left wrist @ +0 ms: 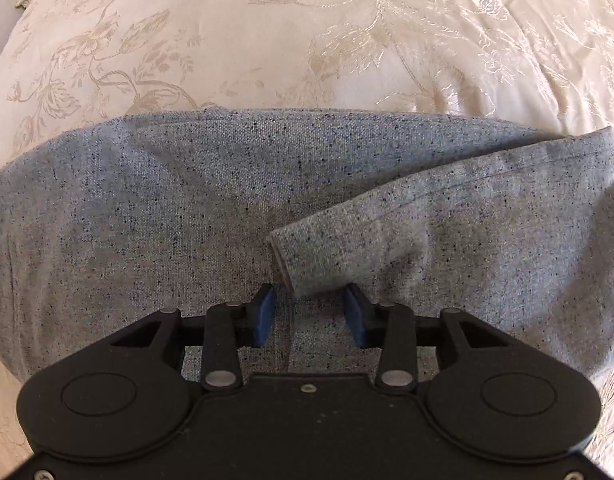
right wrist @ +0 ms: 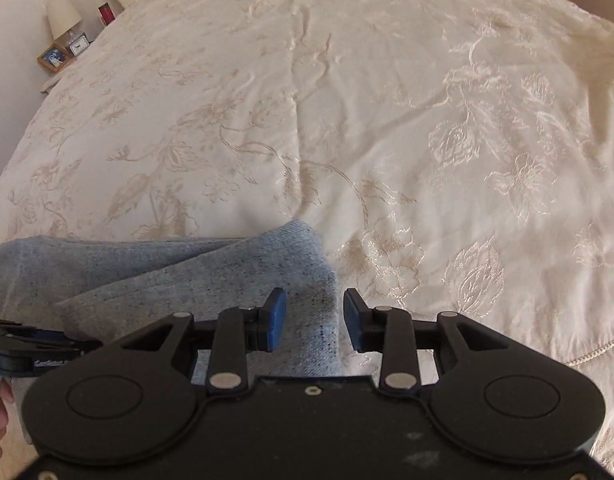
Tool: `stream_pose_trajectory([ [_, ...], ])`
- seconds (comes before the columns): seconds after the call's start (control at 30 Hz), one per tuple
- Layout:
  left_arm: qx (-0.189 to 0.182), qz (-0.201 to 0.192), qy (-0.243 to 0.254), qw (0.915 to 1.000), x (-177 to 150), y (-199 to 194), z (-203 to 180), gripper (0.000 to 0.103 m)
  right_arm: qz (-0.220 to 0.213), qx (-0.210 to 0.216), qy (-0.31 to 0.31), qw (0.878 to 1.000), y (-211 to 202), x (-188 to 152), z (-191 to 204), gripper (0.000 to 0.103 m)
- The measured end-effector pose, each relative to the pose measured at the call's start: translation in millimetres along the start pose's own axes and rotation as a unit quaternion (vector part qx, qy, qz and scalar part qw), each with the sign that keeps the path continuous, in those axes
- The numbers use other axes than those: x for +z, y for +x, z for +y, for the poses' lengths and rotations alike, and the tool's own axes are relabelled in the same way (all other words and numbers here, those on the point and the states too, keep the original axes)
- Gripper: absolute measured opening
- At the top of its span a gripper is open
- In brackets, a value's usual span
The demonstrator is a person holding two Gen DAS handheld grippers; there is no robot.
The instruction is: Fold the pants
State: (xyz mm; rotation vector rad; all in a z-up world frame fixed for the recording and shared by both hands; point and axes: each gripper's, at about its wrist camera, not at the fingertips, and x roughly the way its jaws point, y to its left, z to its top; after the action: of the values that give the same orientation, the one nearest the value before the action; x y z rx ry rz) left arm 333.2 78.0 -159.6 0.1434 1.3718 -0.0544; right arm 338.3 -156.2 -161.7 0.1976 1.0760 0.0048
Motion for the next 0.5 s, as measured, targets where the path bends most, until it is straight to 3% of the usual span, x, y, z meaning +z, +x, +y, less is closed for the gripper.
stream_pose_trajectory([
  [0.23,-0.005,-0.030,0.004,0.9995,-35,-33,-9,0.048,0.005,-0.006,-0.028,1.000,-25,-31,23,0.034],
  [0.5,-0.021,-0.019,-0.009,0.9996,-58,-21,-6,0.051,0.063,-0.041,-0.027,0.997,-1,-73,16,0.033],
])
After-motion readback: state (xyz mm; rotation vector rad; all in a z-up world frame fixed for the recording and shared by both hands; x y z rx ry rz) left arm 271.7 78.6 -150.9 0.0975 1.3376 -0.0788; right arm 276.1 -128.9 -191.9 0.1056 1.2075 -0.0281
